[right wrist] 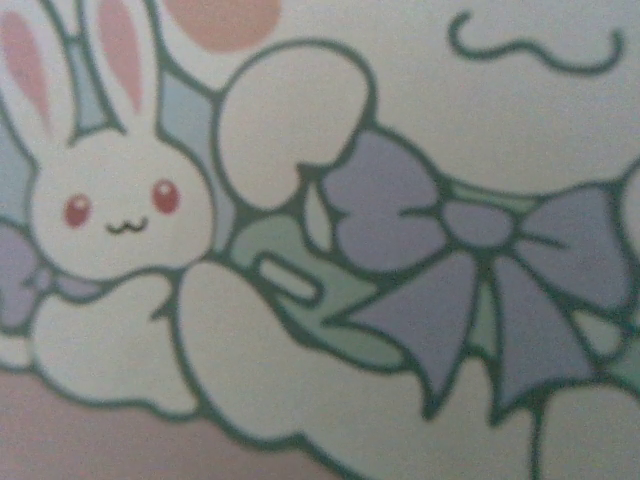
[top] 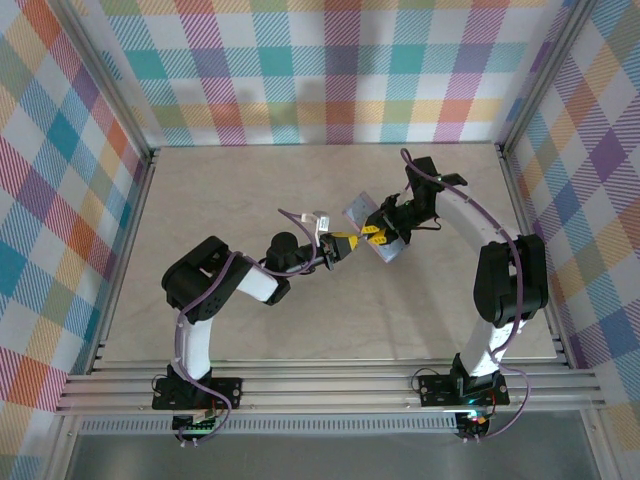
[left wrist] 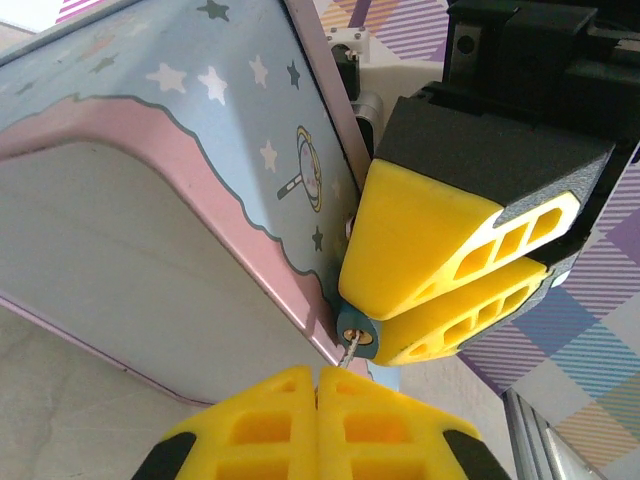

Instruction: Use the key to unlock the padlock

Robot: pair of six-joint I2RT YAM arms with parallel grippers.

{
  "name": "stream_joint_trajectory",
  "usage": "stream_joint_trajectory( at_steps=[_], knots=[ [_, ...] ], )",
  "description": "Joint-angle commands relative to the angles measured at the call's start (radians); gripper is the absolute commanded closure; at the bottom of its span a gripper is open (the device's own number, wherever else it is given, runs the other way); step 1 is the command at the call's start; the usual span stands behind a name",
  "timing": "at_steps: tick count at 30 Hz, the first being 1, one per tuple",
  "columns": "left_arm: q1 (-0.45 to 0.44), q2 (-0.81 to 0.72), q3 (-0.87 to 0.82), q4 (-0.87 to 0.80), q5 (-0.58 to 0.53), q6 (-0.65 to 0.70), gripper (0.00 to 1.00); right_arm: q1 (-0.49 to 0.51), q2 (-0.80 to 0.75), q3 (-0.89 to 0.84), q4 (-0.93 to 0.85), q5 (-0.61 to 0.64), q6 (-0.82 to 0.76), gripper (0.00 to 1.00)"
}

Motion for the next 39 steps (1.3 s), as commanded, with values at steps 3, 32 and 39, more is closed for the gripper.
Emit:
stream_joint_trajectory(
  at_steps=[3,32,39],
  knots=[
    [-0.059,0.022,0.079,0.031,0.055,-0.005,1.00,0.073,-0.023,-0.002,-0.018,-0.265,-0.012,1.00],
    [0.009,-0.009,0.063,0.021,0.117,-0.079,1.00,0.074,0.035,0.050,-0.176,-0.229,-0.196,1.00],
    [0.002,-0.034,0.027,0.020,0.086,-0.069,1.00,0.074,0.034,0.049,-0.155,-0.213,-0.164,1.00]
  ],
)
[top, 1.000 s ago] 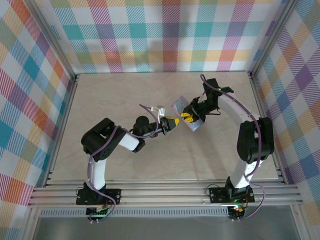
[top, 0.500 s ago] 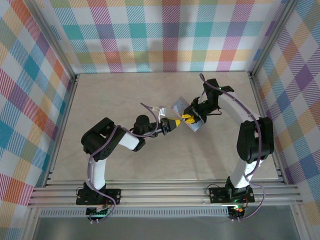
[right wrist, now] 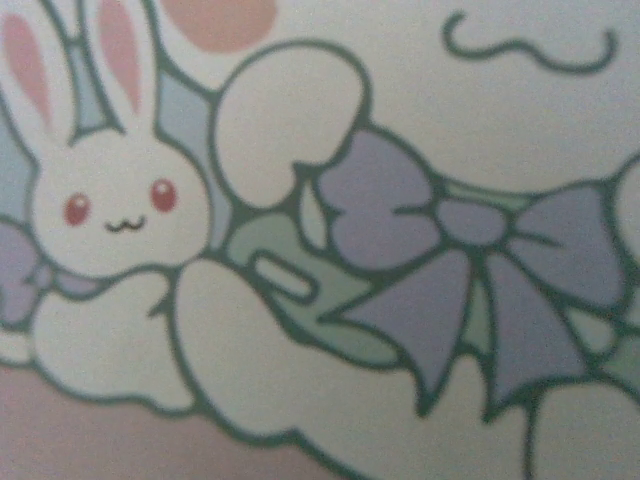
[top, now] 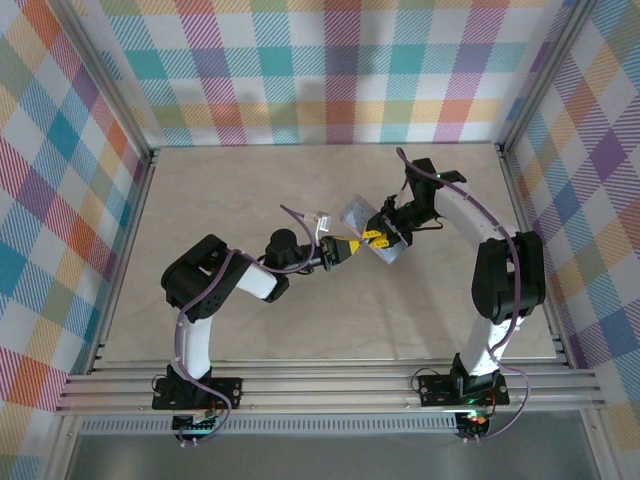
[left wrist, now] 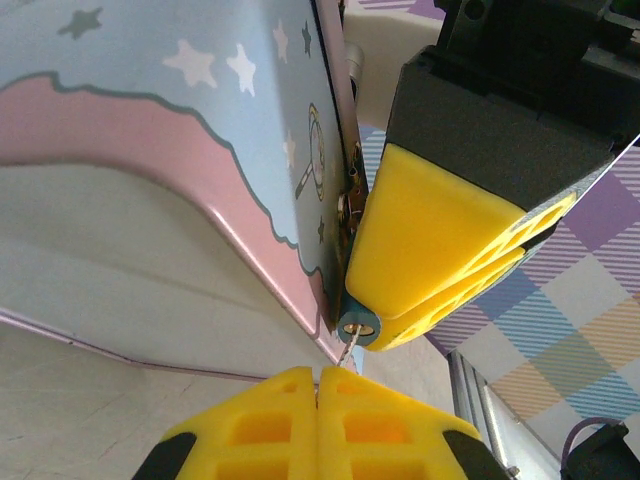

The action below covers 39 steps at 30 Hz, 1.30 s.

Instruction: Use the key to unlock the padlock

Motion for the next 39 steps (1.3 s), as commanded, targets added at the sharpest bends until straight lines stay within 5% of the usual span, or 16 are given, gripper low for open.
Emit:
stream_joint_trajectory(
  at_steps=[1,13,39],
  knots=[
    [-0.024,-0.041,0.015,0.050,-0.048,0.000,1.00,0.078,0.009,0.015,-0.051,-0.192,0.003,1.00],
    [-0.019,-0.051,0.063,0.047,0.005,-0.103,1.00,0.082,0.033,0.052,-0.129,-0.146,-0.064,1.00],
    [-0.021,-0.087,-0.041,0.027,-0.013,-0.027,1.00,0.080,0.030,0.068,-0.082,-0.102,-0.028,1.00]
  ],
)
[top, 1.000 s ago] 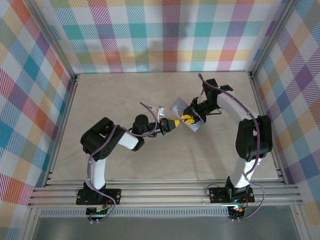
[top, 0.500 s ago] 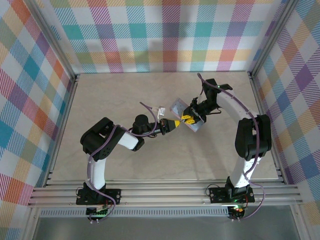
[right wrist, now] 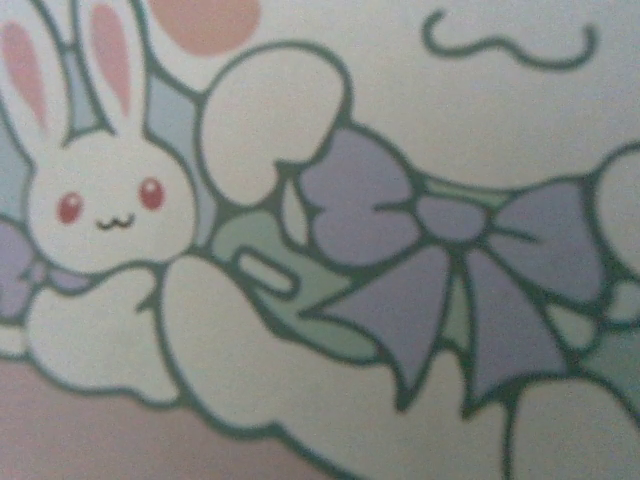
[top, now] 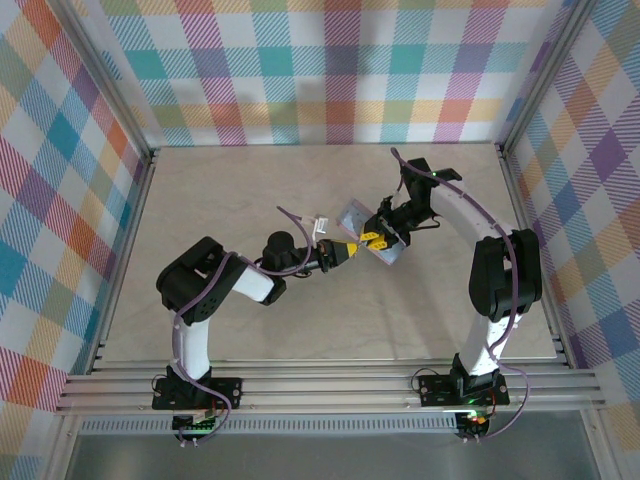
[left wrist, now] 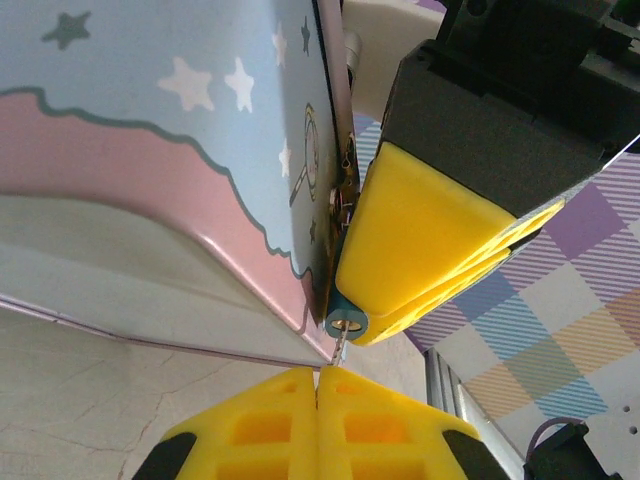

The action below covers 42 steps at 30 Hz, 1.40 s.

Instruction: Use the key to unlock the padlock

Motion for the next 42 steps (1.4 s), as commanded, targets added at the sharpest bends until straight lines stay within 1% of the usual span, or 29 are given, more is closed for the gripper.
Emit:
stream_joint_trajectory(
  at_steps=[1,11,16,20,25,29,36,42],
  knots=[
    [-0.022,-0.052,0.002,0.025,-0.022,0.047,1.00,0.059,0.009,0.035,-0.029,-0.118,0.004,1.00],
    [-0.037,-0.077,0.005,-0.028,-0.033,0.081,1.00,0.065,0.015,0.043,-0.030,-0.107,0.009,1.00],
    [-0.038,-0.118,0.017,-0.069,-0.035,0.089,1.00,0.075,0.020,0.062,-0.069,-0.056,-0.014,1.00],
    [-0.026,-0.133,0.040,-0.068,-0.012,0.031,1.00,0.089,0.028,0.087,-0.106,-0.026,-0.042,1.00],
    [0.023,-0.102,0.069,-0.004,0.050,-0.082,1.00,0.095,0.020,0.096,-0.132,0.012,-0.073,1.00],
    [0.034,-0.081,0.060,0.018,0.079,-0.099,1.00,0.092,0.014,0.097,-0.126,0.014,-0.072,1.00],
    [0.024,-0.095,-0.061,0.003,0.026,-0.005,1.00,0.080,-0.002,0.083,-0.055,-0.004,-0.018,1.00],
    [0.004,-0.105,-0.094,0.027,-0.030,0.011,1.00,0.080,-0.001,0.064,-0.028,-0.019,0.007,1.00]
  ],
)
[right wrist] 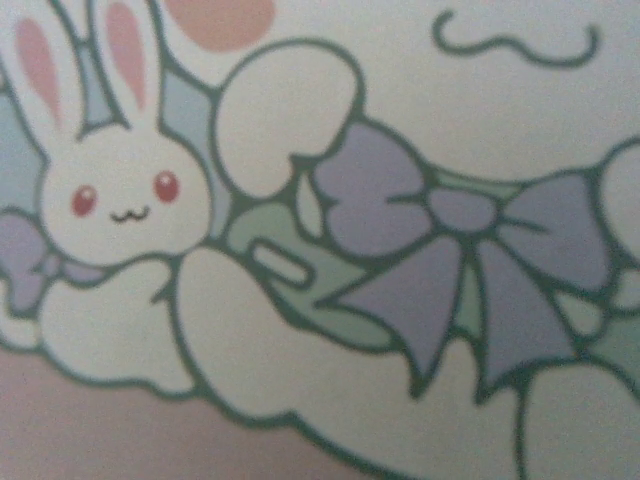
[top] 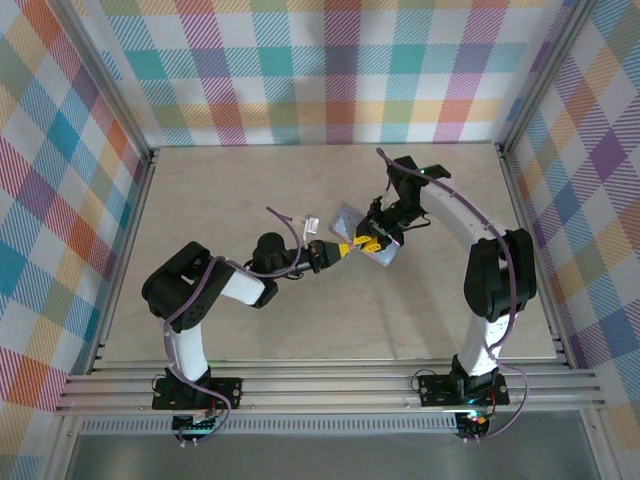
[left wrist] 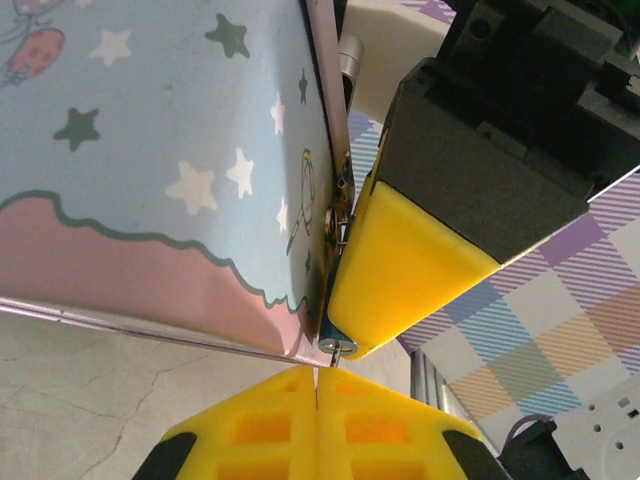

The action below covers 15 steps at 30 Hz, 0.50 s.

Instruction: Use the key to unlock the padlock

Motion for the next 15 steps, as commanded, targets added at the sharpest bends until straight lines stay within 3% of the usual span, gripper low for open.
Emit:
stream_joint_trajectory(
  at_steps=[1,15],
  knots=[
    [-0.031,-0.017,-0.019,0.047,-0.058,0.036,1.00,0.010,-0.018,-0.010,0.045,-0.097,0.026,1.00],
    [-0.053,-0.059,-0.090,0.058,-0.149,0.047,1.00,-0.005,-0.065,-0.070,0.149,-0.055,0.121,1.00]
  ],
)
